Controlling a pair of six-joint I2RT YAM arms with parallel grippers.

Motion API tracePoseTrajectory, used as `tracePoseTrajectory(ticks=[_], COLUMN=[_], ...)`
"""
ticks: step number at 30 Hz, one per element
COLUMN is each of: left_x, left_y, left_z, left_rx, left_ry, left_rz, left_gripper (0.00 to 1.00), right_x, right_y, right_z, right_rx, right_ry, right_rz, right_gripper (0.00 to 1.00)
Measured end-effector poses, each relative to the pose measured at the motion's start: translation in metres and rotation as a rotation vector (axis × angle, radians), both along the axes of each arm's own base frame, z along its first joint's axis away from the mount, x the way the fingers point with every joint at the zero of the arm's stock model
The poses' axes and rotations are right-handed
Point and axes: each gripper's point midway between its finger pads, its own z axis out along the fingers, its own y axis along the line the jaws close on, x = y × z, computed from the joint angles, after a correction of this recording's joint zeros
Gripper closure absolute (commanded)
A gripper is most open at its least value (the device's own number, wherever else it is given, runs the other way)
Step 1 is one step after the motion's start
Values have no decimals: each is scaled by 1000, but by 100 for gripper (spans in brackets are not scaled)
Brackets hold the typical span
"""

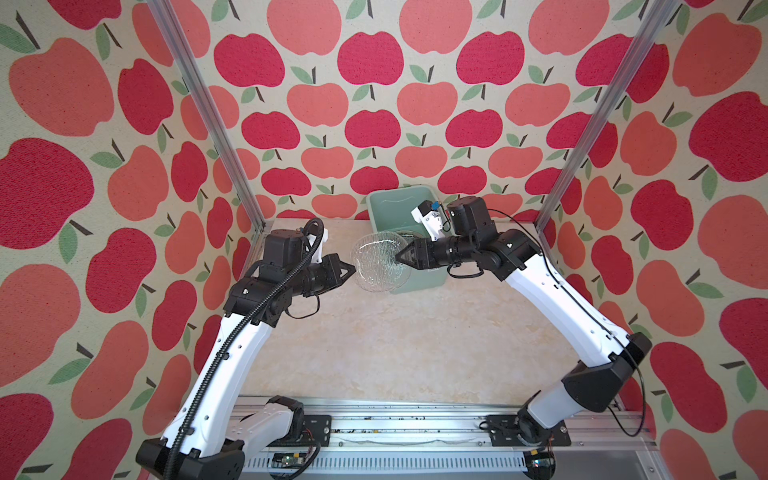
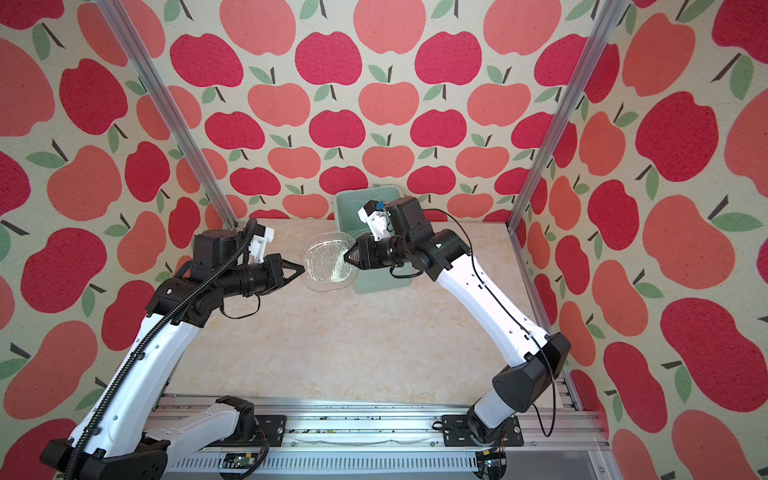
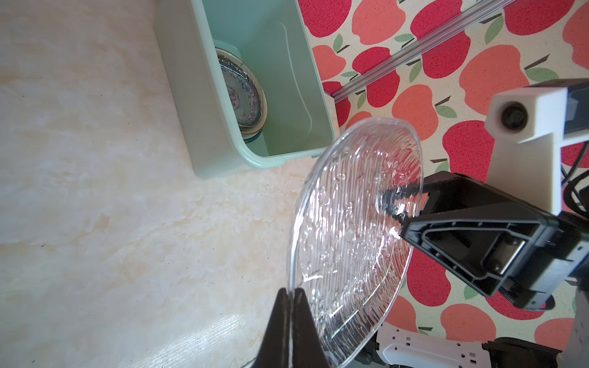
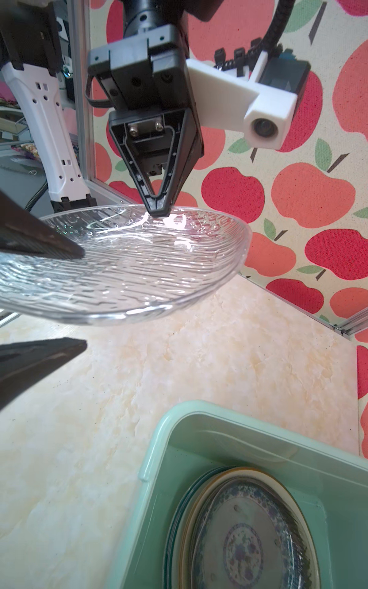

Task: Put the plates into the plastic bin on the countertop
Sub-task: 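Carry the small clear dish toward the bin with the right gripper while the left releases, then lower the small clear dish into the bin against the plate stack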

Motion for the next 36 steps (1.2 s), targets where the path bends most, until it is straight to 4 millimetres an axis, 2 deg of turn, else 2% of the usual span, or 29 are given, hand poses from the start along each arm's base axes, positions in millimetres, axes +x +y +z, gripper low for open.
tracePoseTrajectory(ticks=[6, 9, 12, 14, 18, 22, 26, 31, 36], left_x=[2, 4, 5, 8, 14, 21, 28, 39, 60], left_y=[0, 0, -1, -1, -2, 1, 4, 8, 7], left_z=[0, 3, 6, 6, 10, 20, 31, 40, 32], left_rx=[5, 1, -4, -3, -10, -9, -3, 21, 68], left_ry=[-5, -14, -23, -24, -43, -91, -152, -229, -240], left_rz=[12, 20, 25, 29, 40, 63, 91, 115, 122], left_gripper=[100, 100, 95, 83, 46, 23, 9, 3, 1], right_x=[1, 5, 10, 13, 26, 57, 95, 141, 181], right_y=[-1, -2, -3, -2, -5, -21, -42, -63, -69], right_z=[-1, -3, -7, -5, 0, 1, -2, -16, -42], right_rx=[-2, -15, -32, -37, -48, -60, -87, -164, -279], right_ry=[8, 5, 11, 12, 0, 2, 0, -18, -56], right_rz=[-14, -31, -45, -51, -79, -157, -243, -327, -361], right_gripper=[88, 91, 94, 96, 97, 97, 97, 97, 97])
